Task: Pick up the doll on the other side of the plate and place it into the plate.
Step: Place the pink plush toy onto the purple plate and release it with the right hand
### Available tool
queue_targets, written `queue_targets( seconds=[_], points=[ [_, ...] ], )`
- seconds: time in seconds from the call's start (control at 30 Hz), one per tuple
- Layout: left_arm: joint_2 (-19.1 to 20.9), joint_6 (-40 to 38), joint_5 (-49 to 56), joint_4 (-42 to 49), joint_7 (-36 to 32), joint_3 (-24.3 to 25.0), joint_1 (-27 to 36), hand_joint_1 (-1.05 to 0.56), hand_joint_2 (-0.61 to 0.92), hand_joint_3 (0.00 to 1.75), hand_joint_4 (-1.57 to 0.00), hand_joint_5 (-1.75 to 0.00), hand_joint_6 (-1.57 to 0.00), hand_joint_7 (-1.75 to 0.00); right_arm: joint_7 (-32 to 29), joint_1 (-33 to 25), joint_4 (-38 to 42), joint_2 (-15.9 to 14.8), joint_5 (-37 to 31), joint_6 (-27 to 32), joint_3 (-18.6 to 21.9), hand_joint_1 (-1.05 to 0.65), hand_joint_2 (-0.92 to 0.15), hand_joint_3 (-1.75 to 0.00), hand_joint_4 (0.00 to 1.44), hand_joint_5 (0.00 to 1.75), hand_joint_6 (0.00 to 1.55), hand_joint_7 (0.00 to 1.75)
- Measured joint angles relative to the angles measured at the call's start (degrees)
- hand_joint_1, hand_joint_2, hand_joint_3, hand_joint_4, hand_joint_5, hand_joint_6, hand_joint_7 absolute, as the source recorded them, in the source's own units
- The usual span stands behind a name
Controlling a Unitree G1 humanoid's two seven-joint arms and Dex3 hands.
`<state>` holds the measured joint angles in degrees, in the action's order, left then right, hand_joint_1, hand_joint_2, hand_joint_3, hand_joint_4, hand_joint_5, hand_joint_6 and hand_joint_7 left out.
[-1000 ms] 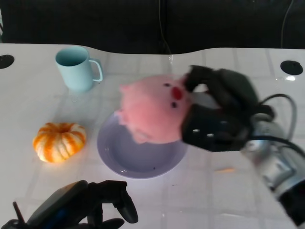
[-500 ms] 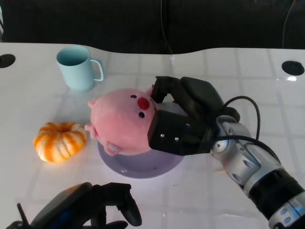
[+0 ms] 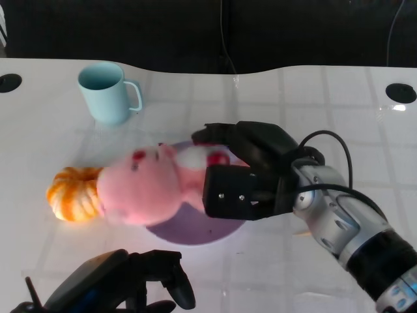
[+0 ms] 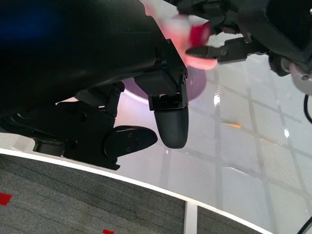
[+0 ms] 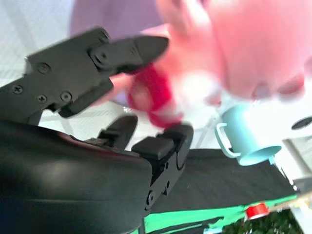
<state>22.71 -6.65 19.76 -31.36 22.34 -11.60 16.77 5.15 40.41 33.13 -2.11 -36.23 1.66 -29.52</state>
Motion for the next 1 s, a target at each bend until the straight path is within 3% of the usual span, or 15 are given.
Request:
queue_targets(
  seconds=[0.43,0.73,0.87,1.0],
  points=[
    [-0.5,0.6,0.4,0.1,0.0,-0.1,-0.1,-0.14,0.8,0.64,-0.66,-1.71,-0.67,-1.16,3.5,-3.8,-11.1,-4.9,-1.5,0.3,-0.6,-0.76,-0.92,-0.16,0.01,0.31,0.18,0.02],
    [-0.7,0.6,0.5,0.9,0.0,-0.2,-0.5,-0.14,0.82,0.63,-0.67,-1.69,-0.67,-1.15,5.6,-10.8,-25.0,-10.1,-0.2,-1.7,2.7,-0.69,-0.92,-0.18,0.05,0.61,0.29,0.05],
    [-0.9,0.6,0.6,1.2,0.0,-0.4,-0.7,-0.14,0.81,0.62,-0.67,-1.71,-0.68,-1.14,4.7,-15.8,-29.9,-12.5,0.3,-4.1,5.1,-0.63,-0.92,-0.18,0.2,0.73,0.43,0.11],
    [-1.0,0.7,0.7,1.2,0.0,-0.4,-1.0,-0.15,0.82,0.62,-0.68,-1.71,-0.68,-1.13,2.6,-21.4,-34.4,-13.8,1.5,-6.2,8.7,-0.5,-0.92,-0.12,0.46,0.95,0.62,0.19]
  ],
)
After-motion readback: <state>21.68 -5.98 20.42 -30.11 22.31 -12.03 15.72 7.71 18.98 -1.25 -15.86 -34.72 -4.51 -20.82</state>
